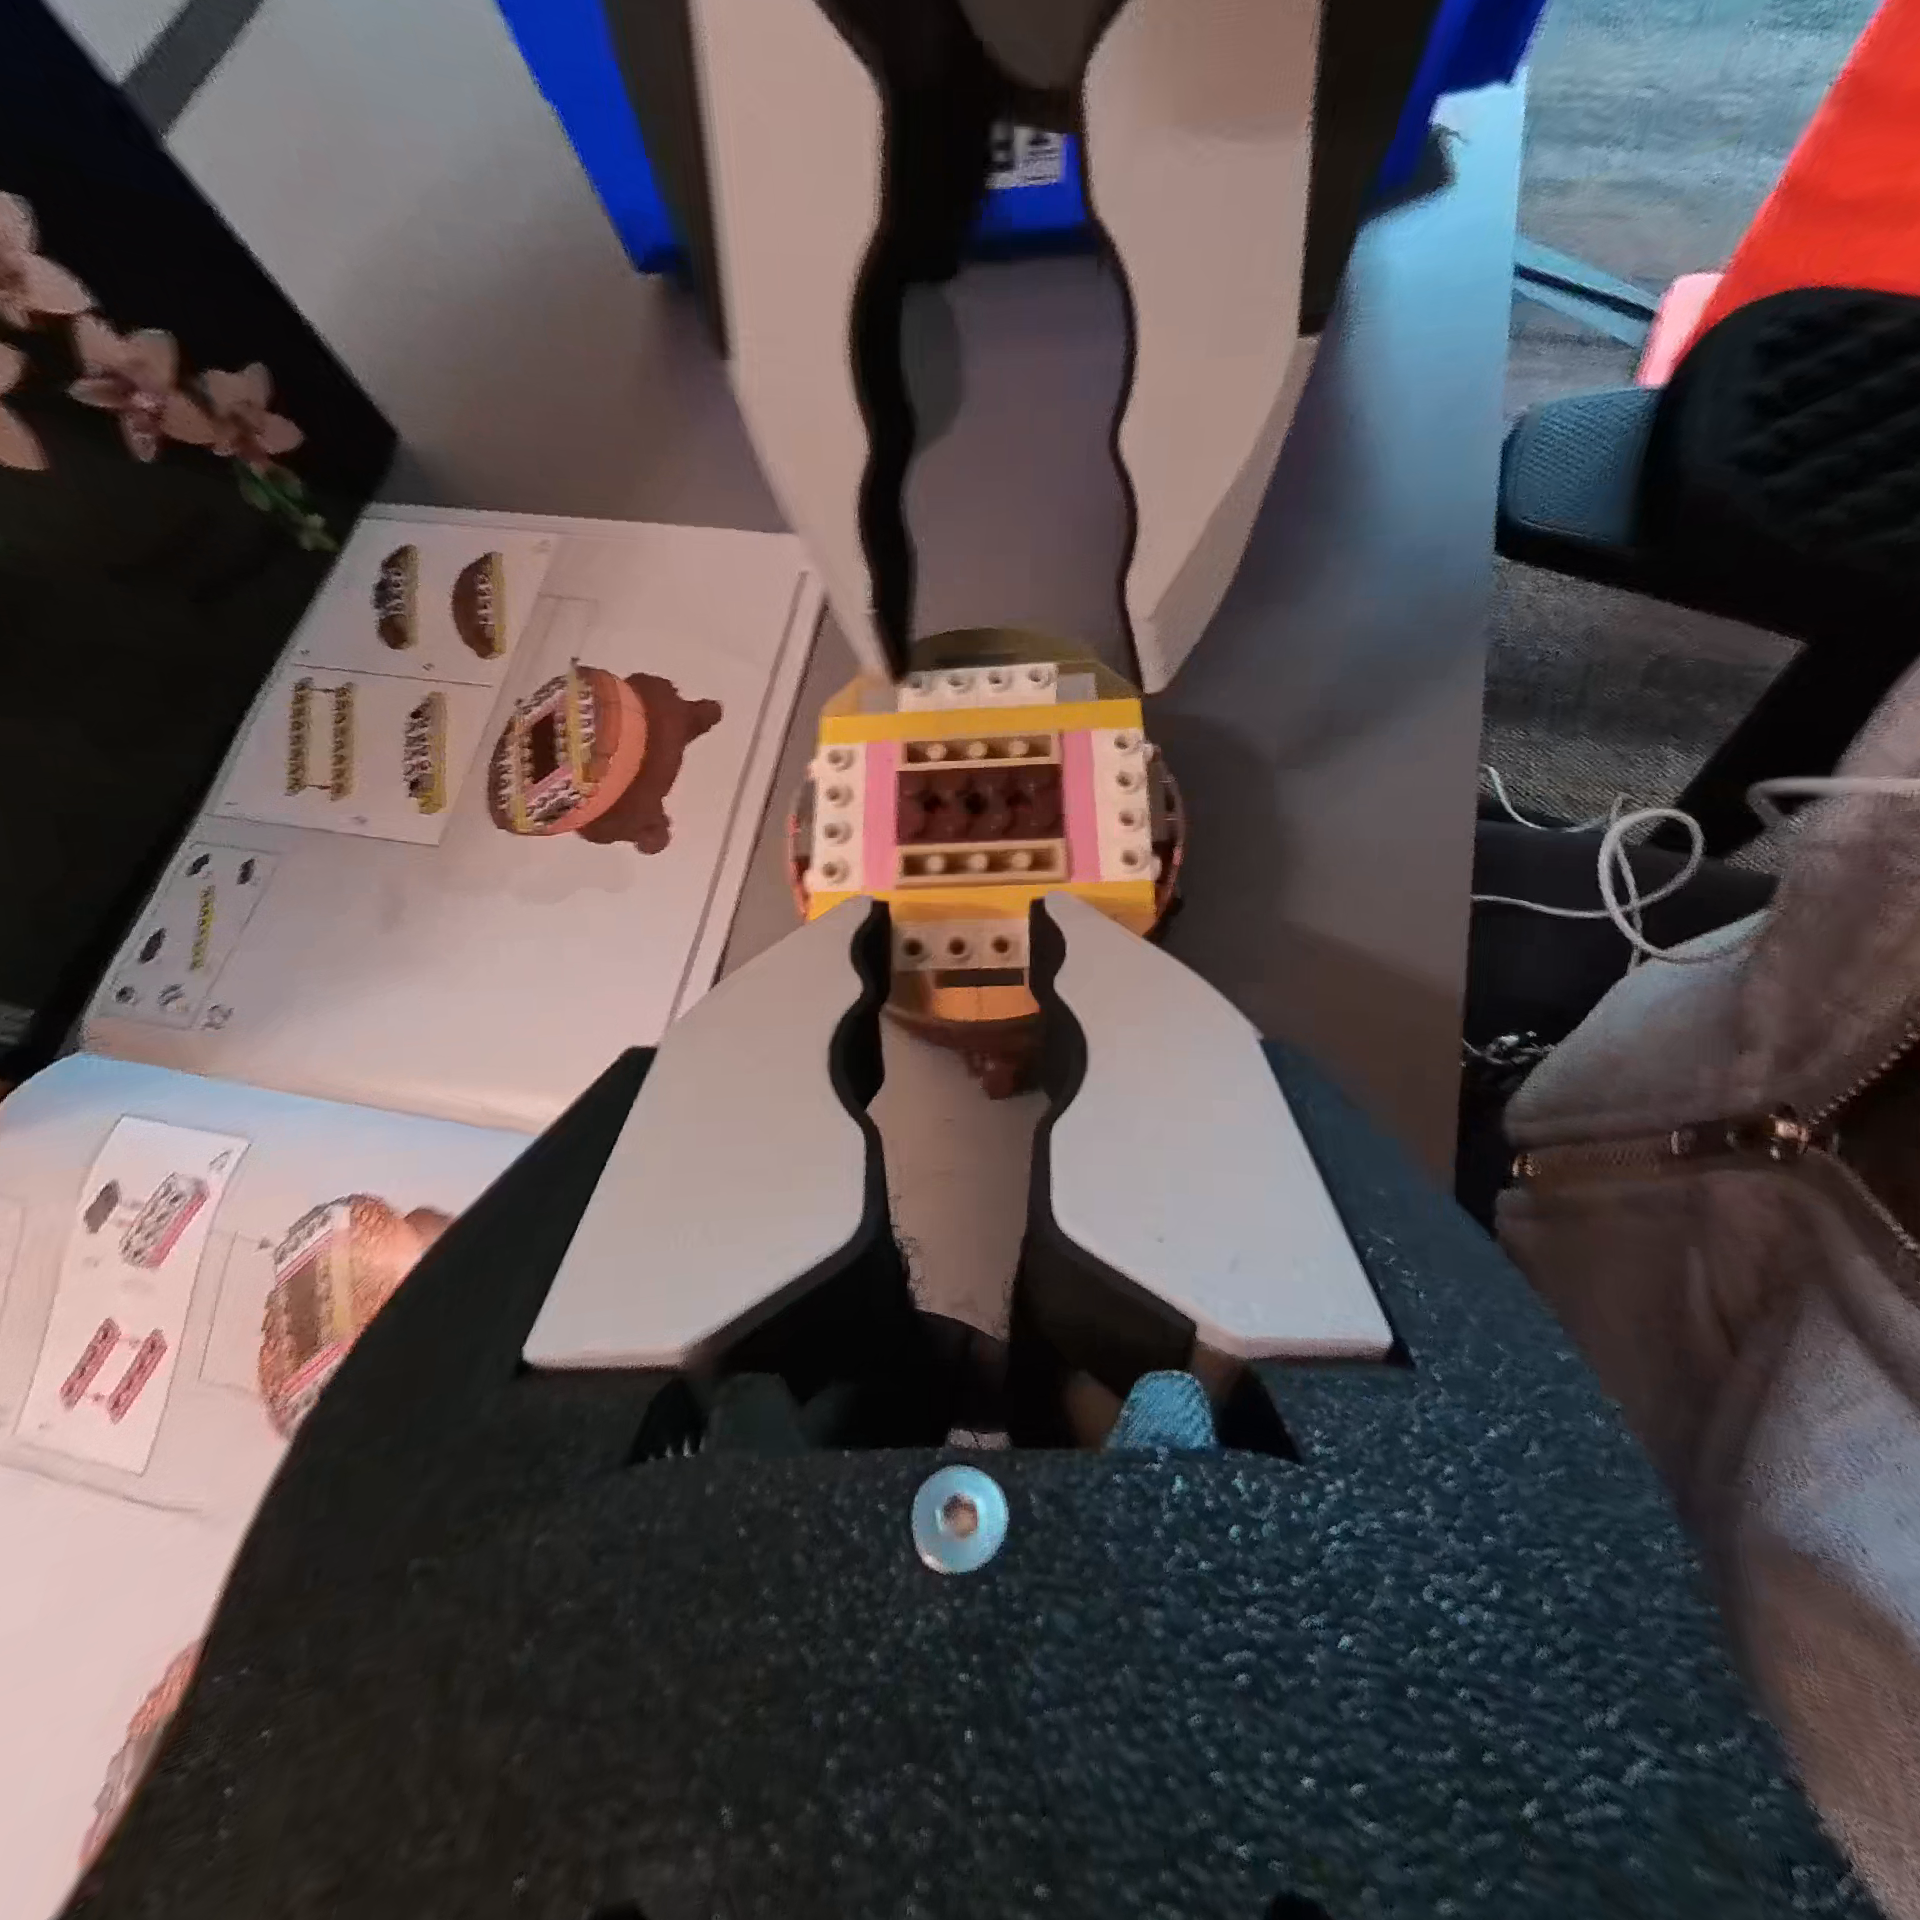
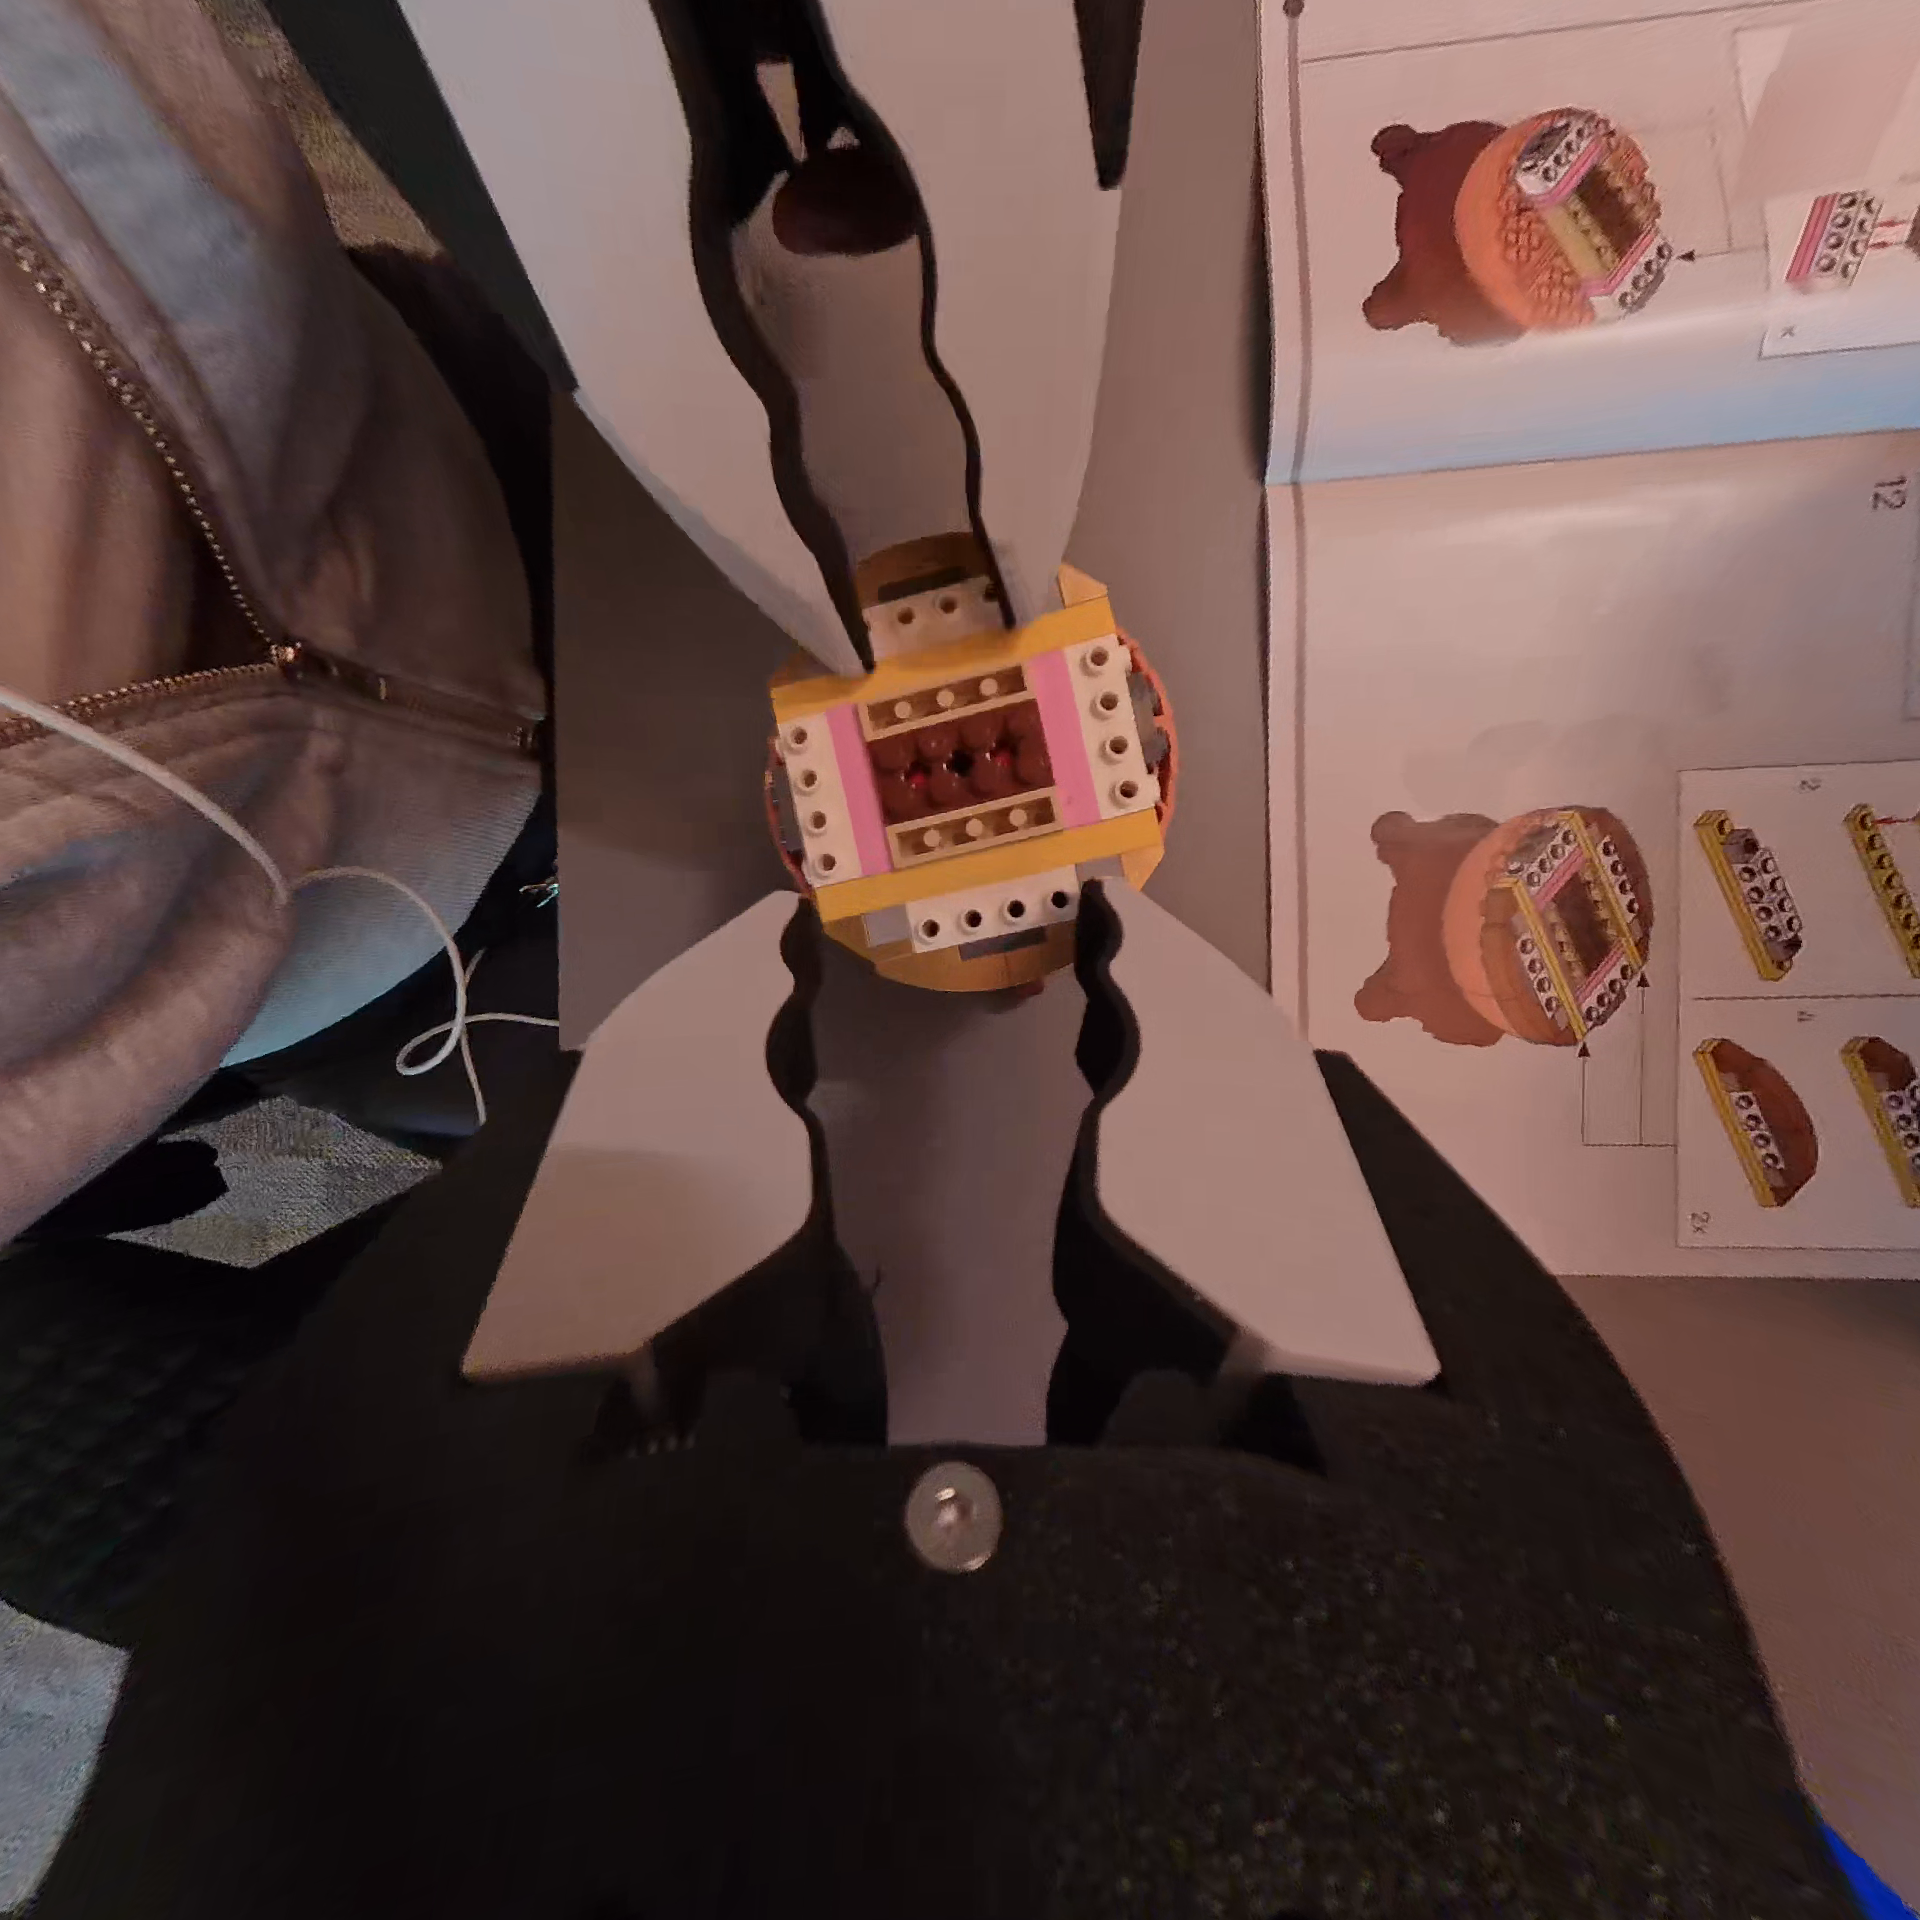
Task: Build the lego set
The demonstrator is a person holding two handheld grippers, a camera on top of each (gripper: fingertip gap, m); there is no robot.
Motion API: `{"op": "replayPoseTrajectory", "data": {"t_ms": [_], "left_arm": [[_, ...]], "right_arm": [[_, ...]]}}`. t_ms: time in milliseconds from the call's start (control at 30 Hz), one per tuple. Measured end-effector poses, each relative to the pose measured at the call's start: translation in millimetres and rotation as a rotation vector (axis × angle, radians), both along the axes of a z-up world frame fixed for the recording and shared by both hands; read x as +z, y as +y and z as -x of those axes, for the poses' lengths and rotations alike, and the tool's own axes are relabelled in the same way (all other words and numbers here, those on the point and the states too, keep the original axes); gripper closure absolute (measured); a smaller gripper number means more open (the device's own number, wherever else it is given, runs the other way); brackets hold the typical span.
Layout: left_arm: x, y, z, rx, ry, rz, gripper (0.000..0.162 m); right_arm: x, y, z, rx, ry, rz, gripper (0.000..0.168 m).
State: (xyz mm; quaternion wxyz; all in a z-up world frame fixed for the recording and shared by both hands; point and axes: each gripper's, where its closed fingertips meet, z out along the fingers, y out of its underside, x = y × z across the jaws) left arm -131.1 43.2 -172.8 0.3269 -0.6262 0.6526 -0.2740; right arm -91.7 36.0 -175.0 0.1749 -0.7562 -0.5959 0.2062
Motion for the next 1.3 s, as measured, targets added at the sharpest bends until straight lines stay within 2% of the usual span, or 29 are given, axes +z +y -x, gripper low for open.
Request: {"op": "replayPoseTrajectory", "data": {"t_ms": [133,233,333,533,900,1300], "left_arm": [[-1.3,-5.2,-2.8,-0.036,0.011,0.012,0.141],[-2.3,-5.4,-3.8,-0.023,0.009,0.056,0.155],[-2.7,-2.4,-4.1,-0.001,0.004,0.093,0.161],[-3.0,-2.4,-4.3,0.005,0.0,0.102,0.162],[-3.2,-2.8,-4.3,0.011,0.028,0.044,0.162],[-2.9,-3.6,-4.3,0.028,-0.003,0.059,0.162]], "right_arm": [[-0.4,3.5,0.1,0.035,-0.034,-0.044,0.122],[-2.0,5.0,2.6,0.066,-0.042,-0.053,0.126],[-2.6,8.1,3.0,0.09,-0.079,-0.079,0.132],[-3.0,5.1,8.6,0.152,-0.14,-0.067,0.133],[-3.1,5.6,8.1,0.115,-0.157,-0.058,0.136],[-3.0,5.7,8.1,0.099,-0.154,-0.061,0.137]]}}
